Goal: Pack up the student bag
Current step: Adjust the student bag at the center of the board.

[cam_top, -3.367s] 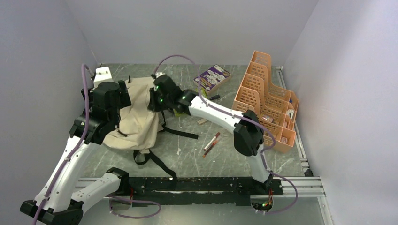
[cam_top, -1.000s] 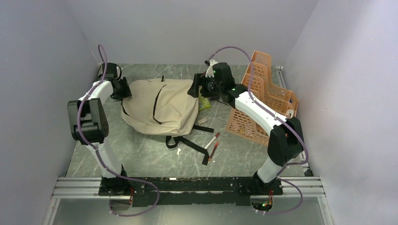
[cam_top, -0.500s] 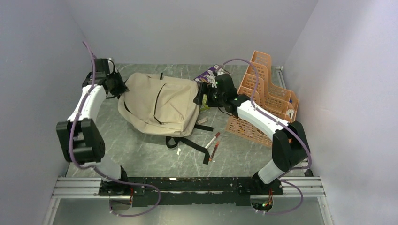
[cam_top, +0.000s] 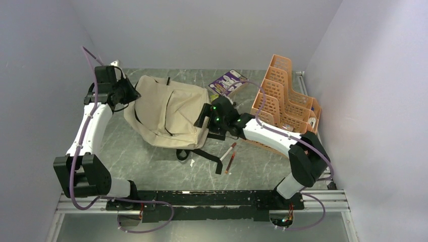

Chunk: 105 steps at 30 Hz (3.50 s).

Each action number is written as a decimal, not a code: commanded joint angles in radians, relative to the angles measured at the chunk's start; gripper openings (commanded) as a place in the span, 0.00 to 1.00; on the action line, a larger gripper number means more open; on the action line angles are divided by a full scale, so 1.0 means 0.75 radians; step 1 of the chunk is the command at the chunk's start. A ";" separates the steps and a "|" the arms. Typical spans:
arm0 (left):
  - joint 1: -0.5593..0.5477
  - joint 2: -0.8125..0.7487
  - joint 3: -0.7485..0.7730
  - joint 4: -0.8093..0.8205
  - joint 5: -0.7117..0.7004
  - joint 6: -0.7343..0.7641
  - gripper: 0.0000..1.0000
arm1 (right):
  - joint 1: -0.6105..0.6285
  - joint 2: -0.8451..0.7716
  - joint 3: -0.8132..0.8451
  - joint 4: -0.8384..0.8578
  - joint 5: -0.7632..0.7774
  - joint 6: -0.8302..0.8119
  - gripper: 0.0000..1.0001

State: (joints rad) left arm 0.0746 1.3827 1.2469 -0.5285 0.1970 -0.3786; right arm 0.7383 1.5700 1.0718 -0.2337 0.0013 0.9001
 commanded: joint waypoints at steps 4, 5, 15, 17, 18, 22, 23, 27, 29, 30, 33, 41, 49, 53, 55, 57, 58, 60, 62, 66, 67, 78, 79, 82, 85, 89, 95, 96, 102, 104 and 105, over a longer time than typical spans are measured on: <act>-0.051 -0.056 -0.006 0.026 0.068 -0.034 0.05 | 0.068 0.165 0.032 0.020 0.103 0.214 0.89; -0.057 -0.062 -0.008 0.026 0.062 -0.032 0.05 | 0.069 0.188 0.039 0.018 0.103 0.212 0.89; -0.066 -0.112 -0.006 0.017 0.042 -0.040 0.05 | 0.074 0.305 0.059 0.148 0.017 0.166 0.43; -0.065 -0.121 0.019 0.007 0.059 -0.050 0.05 | 0.088 0.270 0.087 0.108 0.039 0.132 0.25; -0.066 -0.127 0.038 -0.001 0.065 -0.054 0.05 | 0.102 0.231 0.096 0.089 0.079 0.113 0.20; -0.065 -0.169 0.153 -0.020 0.089 -0.103 0.05 | 0.130 0.023 0.141 0.034 0.220 0.051 0.00; -0.065 -0.179 0.185 -0.017 0.104 -0.123 0.05 | 0.132 -0.020 0.170 0.001 0.249 0.031 0.00; -0.065 -0.195 0.339 -0.013 0.172 -0.202 0.05 | 0.133 -0.141 0.324 -0.068 0.287 -0.073 0.00; -0.066 -0.193 0.414 -0.011 0.210 -0.237 0.05 | 0.133 -0.159 0.429 -0.087 0.283 -0.143 0.00; -0.065 -0.193 0.468 -0.015 0.219 -0.252 0.05 | 0.133 -0.160 0.478 -0.100 0.278 -0.165 0.00; -0.066 -0.180 0.595 -0.060 0.207 -0.261 0.05 | 0.132 -0.156 0.587 -0.099 0.273 -0.221 0.00; -0.066 -0.171 0.852 -0.195 -0.021 -0.181 0.05 | 0.130 0.048 0.899 -0.054 0.215 -0.545 0.00; -0.066 -0.226 0.839 -0.245 -0.217 -0.130 0.05 | 0.111 0.426 1.368 -0.006 0.010 -0.934 0.00; -0.066 -0.273 0.735 -0.267 -0.332 -0.113 0.05 | 0.093 0.637 1.579 0.025 -0.144 -1.017 0.00; -0.067 -0.305 0.649 -0.263 -0.402 -0.121 0.05 | 0.080 0.759 1.658 0.054 -0.216 -1.024 0.00; -0.067 -0.342 0.540 -0.250 -0.452 -0.150 0.05 | 0.059 0.863 1.730 0.077 -0.290 -1.017 0.00; -0.067 -0.365 0.466 -0.229 -0.449 -0.164 0.05 | 0.048 0.911 1.753 0.098 -0.331 -1.009 0.00; -0.067 -0.408 0.315 -0.184 -0.436 -0.191 0.05 | 0.023 0.992 1.763 0.166 -0.392 -0.981 0.00; -0.067 -0.452 0.129 -0.132 -0.435 -0.222 0.05 | -0.008 1.067 1.747 0.254 -0.450 -0.952 0.02; -0.065 -0.490 -0.142 -0.040 -0.434 -0.245 0.05 | -0.060 1.245 1.818 0.295 -0.518 -0.931 0.07; -0.065 -0.494 -0.192 -0.021 -0.432 -0.249 0.05 | -0.075 1.293 1.839 0.297 -0.531 -0.928 0.09; -0.065 -0.561 -0.515 -0.007 -0.385 -0.285 0.05 | -0.144 1.361 1.757 0.274 -0.539 -0.929 0.56; -0.065 -0.566 -0.531 -0.018 -0.378 -0.284 0.05 | -0.145 1.336 1.727 0.259 -0.520 -0.931 0.60; -0.065 -0.579 -0.560 -0.058 -0.371 -0.286 0.14 | -0.146 1.229 1.623 0.203 -0.431 -0.909 0.66; -0.065 -0.587 -0.551 -0.129 -0.387 -0.281 0.46 | -0.145 1.083 1.469 0.150 -0.314 -0.832 0.68; -0.066 -0.597 -0.455 -0.276 -0.483 -0.252 0.72 | -0.147 0.851 1.158 0.129 -0.173 -0.623 0.68; -0.070 -0.613 -0.275 -0.376 -0.508 -0.201 0.78 | -0.145 0.602 0.670 0.181 -0.128 -0.207 0.66; -0.071 -0.611 -0.249 -0.371 -0.497 -0.182 0.78 | -0.141 0.571 0.607 0.202 -0.140 -0.159 0.65; -0.092 -0.574 -0.143 -0.266 -0.450 -0.025 0.71 | -0.065 0.483 0.377 0.268 -0.250 -0.056 0.61; -0.138 -0.527 -0.152 -0.191 -0.369 0.017 0.71 | -0.024 0.494 0.351 0.285 -0.264 -0.053 0.61; -0.162 -0.496 -0.162 -0.156 -0.329 0.029 0.69 | -0.007 0.506 0.346 0.291 -0.267 -0.050 0.62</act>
State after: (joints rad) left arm 0.0040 0.9508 1.1210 -0.7399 -0.1493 -0.4515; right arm 0.6765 1.9621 1.3441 -0.0708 -0.1638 0.8059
